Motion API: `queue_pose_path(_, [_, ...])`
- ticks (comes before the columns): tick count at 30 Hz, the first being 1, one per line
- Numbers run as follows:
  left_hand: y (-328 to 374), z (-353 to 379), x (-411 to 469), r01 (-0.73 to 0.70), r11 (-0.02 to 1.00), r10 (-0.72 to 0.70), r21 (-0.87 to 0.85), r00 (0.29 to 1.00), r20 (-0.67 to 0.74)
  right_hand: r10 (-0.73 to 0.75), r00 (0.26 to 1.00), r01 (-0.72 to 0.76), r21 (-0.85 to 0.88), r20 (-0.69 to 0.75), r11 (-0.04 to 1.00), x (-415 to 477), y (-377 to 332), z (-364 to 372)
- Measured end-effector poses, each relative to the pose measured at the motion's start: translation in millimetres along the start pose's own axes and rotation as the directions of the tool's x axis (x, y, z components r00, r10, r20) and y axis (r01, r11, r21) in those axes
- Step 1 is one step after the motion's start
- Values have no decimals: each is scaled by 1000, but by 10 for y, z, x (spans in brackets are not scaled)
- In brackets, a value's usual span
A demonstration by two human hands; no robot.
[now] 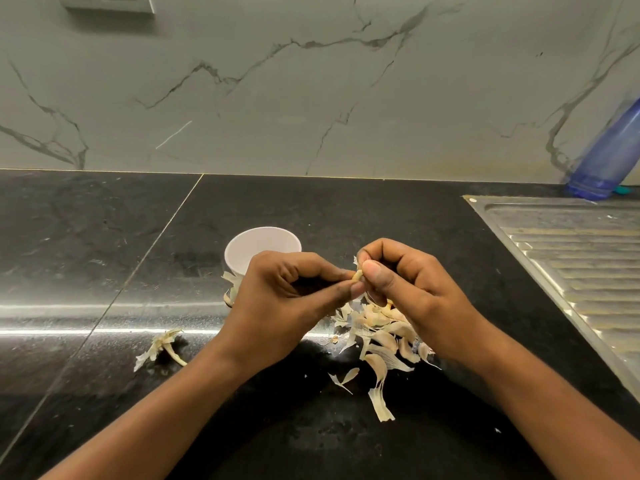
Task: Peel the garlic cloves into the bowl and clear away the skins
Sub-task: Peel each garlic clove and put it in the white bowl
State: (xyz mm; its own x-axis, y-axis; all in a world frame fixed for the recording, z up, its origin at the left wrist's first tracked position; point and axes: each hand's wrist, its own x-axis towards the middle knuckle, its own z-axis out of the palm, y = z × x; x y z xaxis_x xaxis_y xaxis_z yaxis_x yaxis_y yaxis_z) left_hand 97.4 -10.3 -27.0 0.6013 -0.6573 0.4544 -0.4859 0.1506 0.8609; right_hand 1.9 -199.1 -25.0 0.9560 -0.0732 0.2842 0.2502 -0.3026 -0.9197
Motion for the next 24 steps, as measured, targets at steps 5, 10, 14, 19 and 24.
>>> queue_pose_path(5, [25, 28, 25, 160, 960, -174, -229, 984, -41, -4, 1000, 4, 11, 3, 1000, 12, -7, -24])
queue_pose_path(10, [22, -2, 44, 306, 873, -330, -380, 944, 1, 15, 1000, -14, -9, 18, 1000, 14, 0, -23])
queue_pose_path(14, [38, -17, 57, 370, 782, -409, -501, 912, 35, 29, 999, -28, -13, 47, 1000, 16, -1, -26])
queue_pose_path(19, [54, -41, 85, 410, 693, -485, -593, 874, 37, 28, 997, -26, -18, 71, 999, 5, 1, -28])
queue_pose_path(24, [71, -80, 104, 435, 650, -543, -623, 839, 19, 24, 997, -25, 5, 70, 1000, -1, -32, -49])
